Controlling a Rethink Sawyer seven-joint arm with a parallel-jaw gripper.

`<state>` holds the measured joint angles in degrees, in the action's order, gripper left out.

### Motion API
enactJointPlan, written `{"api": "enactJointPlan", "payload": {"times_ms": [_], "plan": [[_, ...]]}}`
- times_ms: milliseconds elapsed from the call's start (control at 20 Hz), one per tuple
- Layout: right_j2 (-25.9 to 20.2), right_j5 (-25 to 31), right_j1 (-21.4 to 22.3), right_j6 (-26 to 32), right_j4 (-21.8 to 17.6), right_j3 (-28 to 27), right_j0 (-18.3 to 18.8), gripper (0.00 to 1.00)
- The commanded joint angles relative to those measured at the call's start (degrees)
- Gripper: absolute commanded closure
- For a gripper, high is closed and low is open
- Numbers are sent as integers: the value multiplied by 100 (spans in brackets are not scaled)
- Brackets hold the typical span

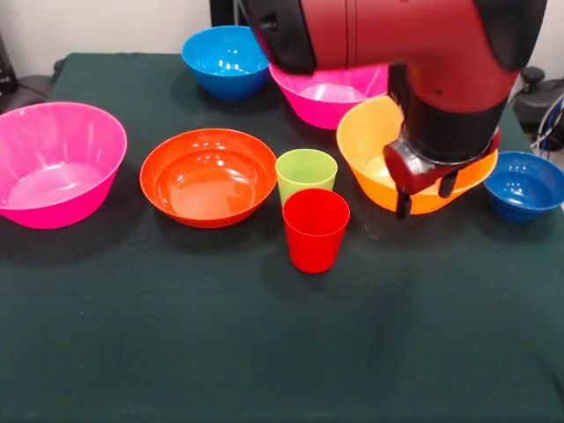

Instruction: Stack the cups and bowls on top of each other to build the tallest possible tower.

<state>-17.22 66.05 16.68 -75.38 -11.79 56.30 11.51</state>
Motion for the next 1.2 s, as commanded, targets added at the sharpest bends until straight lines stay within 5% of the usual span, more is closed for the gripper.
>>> {"api": "enactJointPlan", "payload": {"times_ms": [50, 250, 650, 900, 1200], "plan": [[-42, 1568, -546, 686, -573, -1290, -135, 0], [-140, 1839, -652, 644, -602, -1537, -146, 0], [-119, 928, -483, 234, -643, -1423, -158, 0], [-44, 804, -394, 172, -608, -1112, -141, 0], [364, 609, 241, -498, -603, -312, -368, 0]]}}
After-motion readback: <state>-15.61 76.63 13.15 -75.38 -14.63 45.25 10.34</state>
